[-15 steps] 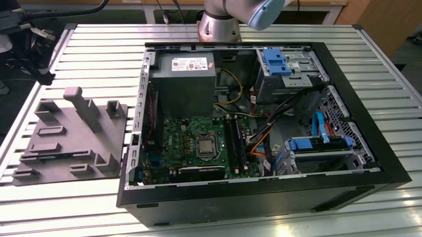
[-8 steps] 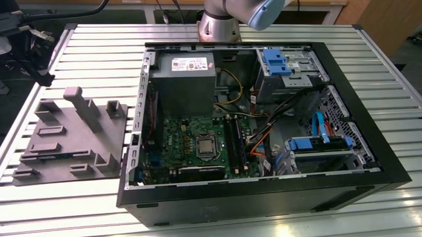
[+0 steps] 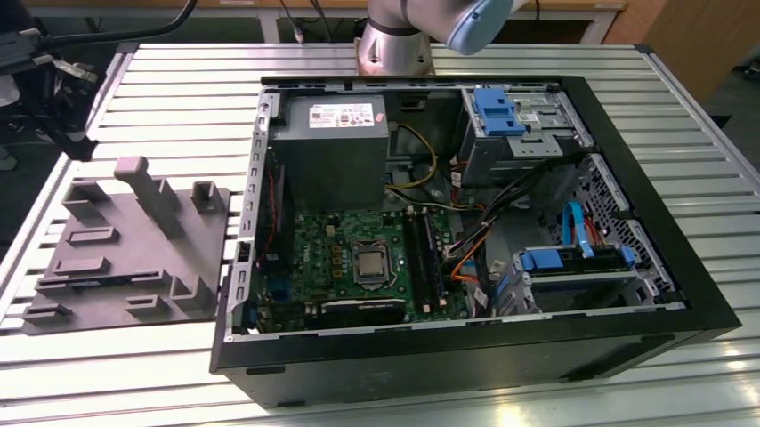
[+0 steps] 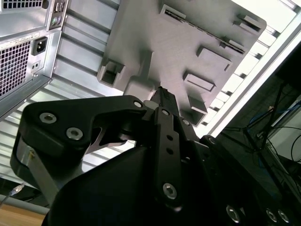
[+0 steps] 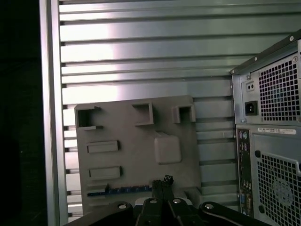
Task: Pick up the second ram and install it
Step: 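Reach for the second ram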
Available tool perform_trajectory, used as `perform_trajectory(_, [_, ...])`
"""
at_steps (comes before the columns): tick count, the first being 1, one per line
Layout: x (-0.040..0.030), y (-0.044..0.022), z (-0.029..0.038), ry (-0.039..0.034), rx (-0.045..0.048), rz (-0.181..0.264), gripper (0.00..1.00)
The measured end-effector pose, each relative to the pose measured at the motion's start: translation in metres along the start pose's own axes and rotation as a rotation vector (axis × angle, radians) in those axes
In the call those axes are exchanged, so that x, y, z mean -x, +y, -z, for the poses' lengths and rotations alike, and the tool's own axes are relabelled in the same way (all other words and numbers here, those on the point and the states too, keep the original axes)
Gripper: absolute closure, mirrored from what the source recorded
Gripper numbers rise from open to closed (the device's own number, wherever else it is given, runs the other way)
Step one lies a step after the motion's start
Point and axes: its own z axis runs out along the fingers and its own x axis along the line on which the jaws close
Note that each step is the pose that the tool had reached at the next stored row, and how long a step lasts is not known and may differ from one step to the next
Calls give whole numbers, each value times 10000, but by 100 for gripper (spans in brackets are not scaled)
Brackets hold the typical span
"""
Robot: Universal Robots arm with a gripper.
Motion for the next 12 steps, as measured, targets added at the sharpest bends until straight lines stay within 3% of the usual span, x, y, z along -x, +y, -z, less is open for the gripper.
perform_trajectory(12, [-21,-20,-26,2,0,0,89])
